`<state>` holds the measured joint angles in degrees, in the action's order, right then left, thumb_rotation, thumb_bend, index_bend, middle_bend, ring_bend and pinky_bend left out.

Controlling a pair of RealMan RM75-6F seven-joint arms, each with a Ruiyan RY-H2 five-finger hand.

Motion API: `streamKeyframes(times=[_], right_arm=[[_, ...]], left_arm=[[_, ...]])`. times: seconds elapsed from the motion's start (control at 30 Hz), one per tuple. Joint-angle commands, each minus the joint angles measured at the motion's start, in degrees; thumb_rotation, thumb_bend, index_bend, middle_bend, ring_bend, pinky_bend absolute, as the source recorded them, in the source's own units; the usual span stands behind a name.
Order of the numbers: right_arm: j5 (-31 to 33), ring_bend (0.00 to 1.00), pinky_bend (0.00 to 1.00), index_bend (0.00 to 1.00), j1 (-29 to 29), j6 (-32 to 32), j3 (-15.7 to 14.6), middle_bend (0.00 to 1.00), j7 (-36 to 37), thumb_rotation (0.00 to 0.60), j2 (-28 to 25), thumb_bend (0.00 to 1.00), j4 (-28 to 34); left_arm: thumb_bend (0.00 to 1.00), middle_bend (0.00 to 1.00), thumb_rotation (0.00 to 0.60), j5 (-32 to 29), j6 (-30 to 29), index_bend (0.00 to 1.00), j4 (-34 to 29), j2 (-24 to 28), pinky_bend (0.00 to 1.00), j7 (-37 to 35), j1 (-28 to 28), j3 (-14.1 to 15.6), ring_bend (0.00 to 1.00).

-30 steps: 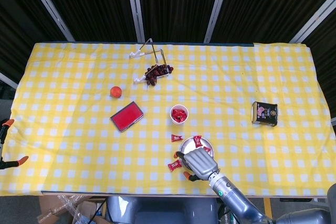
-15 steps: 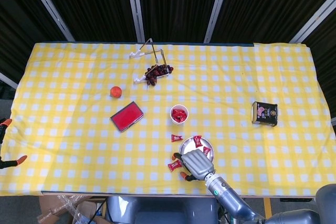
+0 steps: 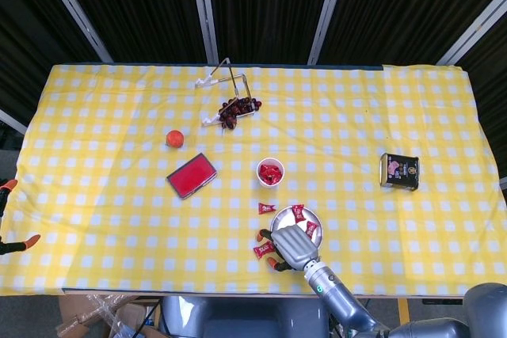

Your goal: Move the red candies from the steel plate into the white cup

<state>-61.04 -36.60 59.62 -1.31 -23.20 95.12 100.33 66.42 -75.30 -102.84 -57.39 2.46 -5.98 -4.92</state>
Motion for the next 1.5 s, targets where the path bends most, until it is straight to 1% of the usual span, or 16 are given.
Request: streamKeyframes(times=[0.03, 0.43, 0.5, 0.6, 0.73, 0.97, 1.13, 1.23, 1.37, 1.5], right_arm=[[0.1, 0.97, 0.93, 0.38, 0.4, -0.3, 0.2, 0.86, 0.6, 0.6, 0.4, 0.42, -1.0], [-0.9, 0.97, 0.93, 0.46, 1.7, -0.9, 0.3, 0.86, 2.8, 0.6, 1.6, 0.42, -2.5], [-0.9, 0.97, 0.93, 0.49, 1.9, -1.1, 0.3, 0.86, 3.0, 0.6, 1.7, 0.42, -2.6], [-1.0, 0.97, 0.93, 0.54, 2.4, -1.3, 0.3, 0.86, 3.9, 0.6, 1.8, 0.47, -2.9], [-2.2, 0.97, 0.93, 0.58, 3.1, -1.4, 0.2, 0.86, 5.2, 0.6, 1.9, 0.52, -2.7], [-3.7, 0.97, 0.93, 0.58, 3.4, -1.1, 0.9, 0.86, 5.6, 0.6, 0.7, 0.52, -0.3], [-3.9, 0.97, 0.93, 0.58, 3.3, -0.6, 2.4, 0.86, 5.5, 0.6, -1.0, 0.52, 2.6], [-3.8, 0.97, 0.93, 0.58, 3.0, -0.2, 3.8, 0.86, 5.1, 0.6, -2.3, 0.52, 4.4], [-2.8, 0.97, 0.93, 0.58, 1.8, 0.5, 7.2, 0.86, 3.6, 0.6, -4.2, 0.52, 6.1], [-0.1, 0.97, 0.93, 0.58, 0.3, 0.7, 11.0, 0.86, 2.3, 0.6, -5.8, 0.52, 6.0]], left_arm=[[0.06, 0.0, 0.6, 0.0, 0.1, 0.0, 0.0, 0.0, 0.0, 0.0, 0.0, 0.0, 0.0], [0.06, 0.0, 0.6, -0.1, 0.1, 0.0, -0.2, 0.1, 0.0, -0.1, 0.0, 0.0, 0.0], [0.06, 0.0, 0.6, -0.2, 0.0, 0.0, -0.2, 0.1, 0.0, -0.1, 0.0, -0.1, 0.0], [0.06, 0.0, 0.6, -0.2, 0.1, 0.0, -0.2, 0.1, 0.0, -0.2, 0.0, -0.1, 0.0], [0.06, 0.0, 0.6, 0.0, 0.2, 0.0, -0.2, 0.2, 0.0, -0.4, 0.0, 0.0, 0.0], [0.06, 0.0, 0.6, 0.0, 0.2, 0.0, -0.2, 0.2, 0.0, -0.5, 0.0, 0.0, 0.0], [0.06, 0.0, 0.6, 0.0, 0.3, 0.0, -0.2, 0.3, 0.0, -0.6, 0.0, 0.0, 0.0], [0.06, 0.0, 0.6, 0.0, 0.4, 0.0, -0.2, 0.3, 0.0, -0.6, 0.0, 0.0, 0.0], [0.07, 0.0, 0.6, 0.0, 0.4, 0.0, -0.3, 0.3, 0.0, -0.8, 0.0, 0.0, 0.0], [0.07, 0.0, 0.6, 0.1, 0.4, 0.0, -0.3, 0.4, 0.0, -0.9, 0.0, 0.0, 0.0]])
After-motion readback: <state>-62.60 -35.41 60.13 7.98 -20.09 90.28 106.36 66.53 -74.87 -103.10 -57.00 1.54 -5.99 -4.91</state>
